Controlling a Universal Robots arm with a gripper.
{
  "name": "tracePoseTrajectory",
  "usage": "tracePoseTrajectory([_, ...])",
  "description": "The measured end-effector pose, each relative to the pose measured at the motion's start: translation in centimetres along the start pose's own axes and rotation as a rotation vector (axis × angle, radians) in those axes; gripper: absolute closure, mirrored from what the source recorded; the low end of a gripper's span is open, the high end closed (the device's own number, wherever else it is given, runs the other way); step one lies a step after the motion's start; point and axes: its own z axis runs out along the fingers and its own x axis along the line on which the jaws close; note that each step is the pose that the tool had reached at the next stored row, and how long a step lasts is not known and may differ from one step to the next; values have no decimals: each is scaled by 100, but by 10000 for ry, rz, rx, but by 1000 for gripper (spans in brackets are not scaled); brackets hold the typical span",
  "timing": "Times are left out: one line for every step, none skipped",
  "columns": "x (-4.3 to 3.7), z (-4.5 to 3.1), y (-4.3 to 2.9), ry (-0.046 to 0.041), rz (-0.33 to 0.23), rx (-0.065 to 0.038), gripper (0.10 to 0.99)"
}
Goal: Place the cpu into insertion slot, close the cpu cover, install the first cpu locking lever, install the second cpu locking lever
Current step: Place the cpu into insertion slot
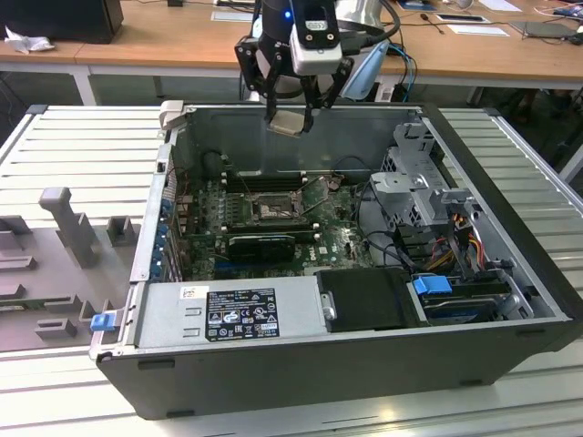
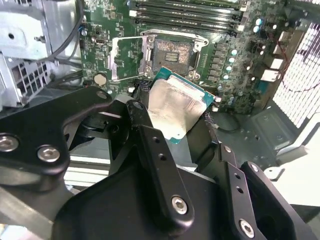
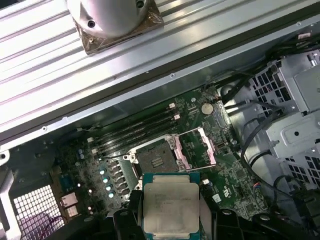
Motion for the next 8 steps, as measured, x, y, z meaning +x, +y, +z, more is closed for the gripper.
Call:
tracePoseTrajectory([0, 2, 0, -23, 254, -3, 545])
tracePoseTrajectory([0, 4, 0, -37, 406, -4, 545])
tracePoseTrajectory([0, 6, 0, -61, 667, -7, 545])
tracePoseTrajectory([0, 8, 0, -85, 926, -9, 545])
tracePoseTrajectory([0, 11, -1, -109, 1194, -12, 545])
tracePoseTrajectory([0, 14, -1, -139, 1519, -16, 545])
tracePoseTrajectory([-1, 15, -1, -152, 1660, -18, 545])
tracePoseTrajectory([0, 17, -1, -177, 1952, -21, 545])
